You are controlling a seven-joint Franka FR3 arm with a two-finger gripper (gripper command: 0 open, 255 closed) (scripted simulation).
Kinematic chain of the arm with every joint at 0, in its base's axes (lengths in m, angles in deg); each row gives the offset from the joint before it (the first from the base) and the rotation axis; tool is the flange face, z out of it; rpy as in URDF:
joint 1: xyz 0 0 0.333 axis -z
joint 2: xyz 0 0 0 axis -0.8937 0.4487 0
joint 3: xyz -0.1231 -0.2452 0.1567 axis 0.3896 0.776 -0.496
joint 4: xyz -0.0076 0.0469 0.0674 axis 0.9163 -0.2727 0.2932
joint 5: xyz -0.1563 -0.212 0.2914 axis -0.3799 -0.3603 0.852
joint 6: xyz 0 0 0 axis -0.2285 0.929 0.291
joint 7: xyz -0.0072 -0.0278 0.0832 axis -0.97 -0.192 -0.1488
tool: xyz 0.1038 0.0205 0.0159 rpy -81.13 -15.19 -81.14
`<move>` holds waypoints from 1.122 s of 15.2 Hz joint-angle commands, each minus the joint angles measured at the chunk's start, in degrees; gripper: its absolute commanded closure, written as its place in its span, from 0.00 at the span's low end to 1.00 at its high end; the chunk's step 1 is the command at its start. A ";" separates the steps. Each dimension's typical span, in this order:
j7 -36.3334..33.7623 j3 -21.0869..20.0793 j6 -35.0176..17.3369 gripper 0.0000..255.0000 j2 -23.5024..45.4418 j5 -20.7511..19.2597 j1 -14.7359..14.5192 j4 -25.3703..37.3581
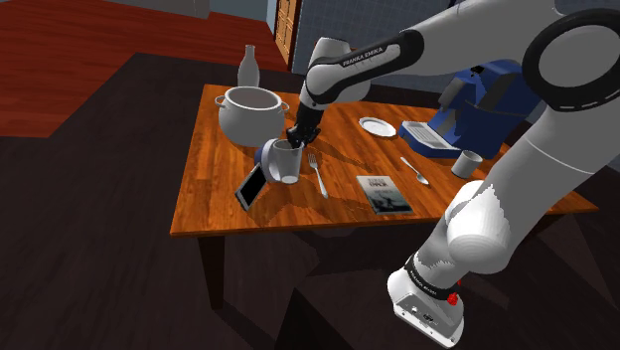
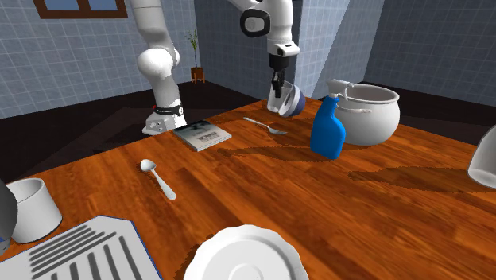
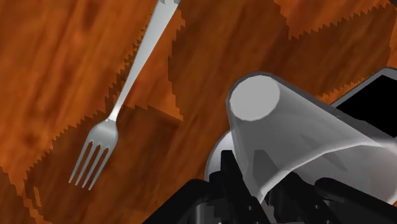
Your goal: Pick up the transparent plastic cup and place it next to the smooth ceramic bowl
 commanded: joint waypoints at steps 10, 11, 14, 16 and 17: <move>-0.59 0.01 3.88 0.00 -1.72 -0.78 0.08 1.43; -0.82 0.08 5.80 0.00 -2.68 -1.13 0.20 2.40; -0.98 0.12 7.32 0.00 -3.38 -1.38 0.29 3.23; -0.98 0.12 7.32 0.00 -3.39 -1.38 0.29 3.23; -0.98 0.12 7.32 0.00 -3.38 -1.38 0.29 3.23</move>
